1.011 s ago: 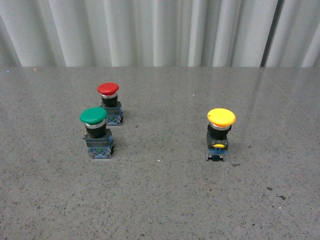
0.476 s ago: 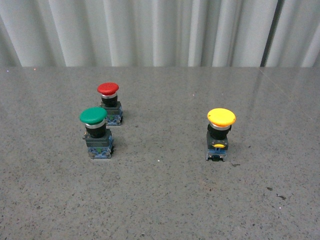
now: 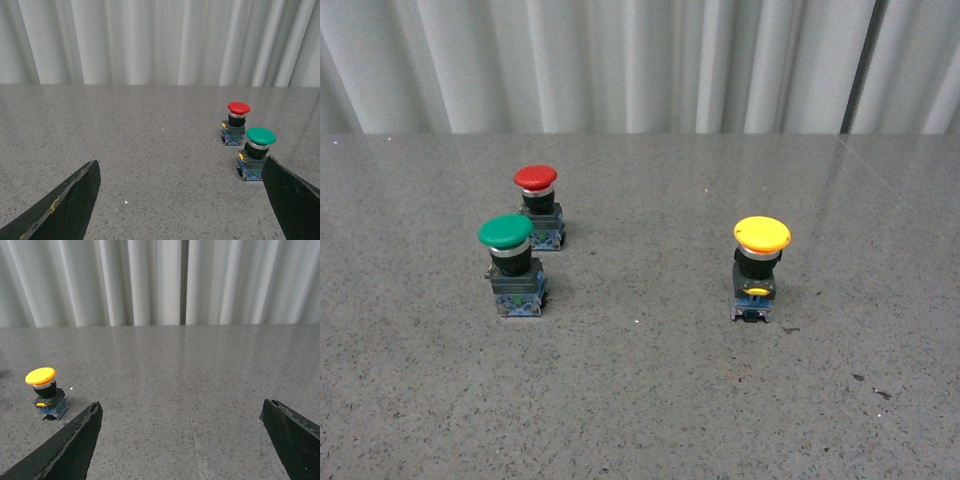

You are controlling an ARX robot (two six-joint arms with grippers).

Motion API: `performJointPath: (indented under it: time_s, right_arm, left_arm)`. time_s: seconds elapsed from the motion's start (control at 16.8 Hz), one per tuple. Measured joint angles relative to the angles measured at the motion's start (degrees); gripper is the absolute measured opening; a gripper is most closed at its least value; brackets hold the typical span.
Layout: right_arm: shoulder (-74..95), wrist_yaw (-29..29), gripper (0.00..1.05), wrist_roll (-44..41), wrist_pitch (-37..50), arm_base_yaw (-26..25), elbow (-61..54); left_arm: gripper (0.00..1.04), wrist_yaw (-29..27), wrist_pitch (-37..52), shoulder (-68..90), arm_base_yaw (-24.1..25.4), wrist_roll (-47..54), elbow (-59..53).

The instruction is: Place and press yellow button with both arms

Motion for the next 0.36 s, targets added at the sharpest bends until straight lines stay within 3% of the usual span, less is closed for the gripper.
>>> performJointPath:
  time_s: [0.36]
  right_arm:
    - [0.00,0.00,0.98,0.02,0.00,0.00,0.00]
  left_arm:
    - [0.98,0.00,0.00,0.00,0.00,0.00,0.00]
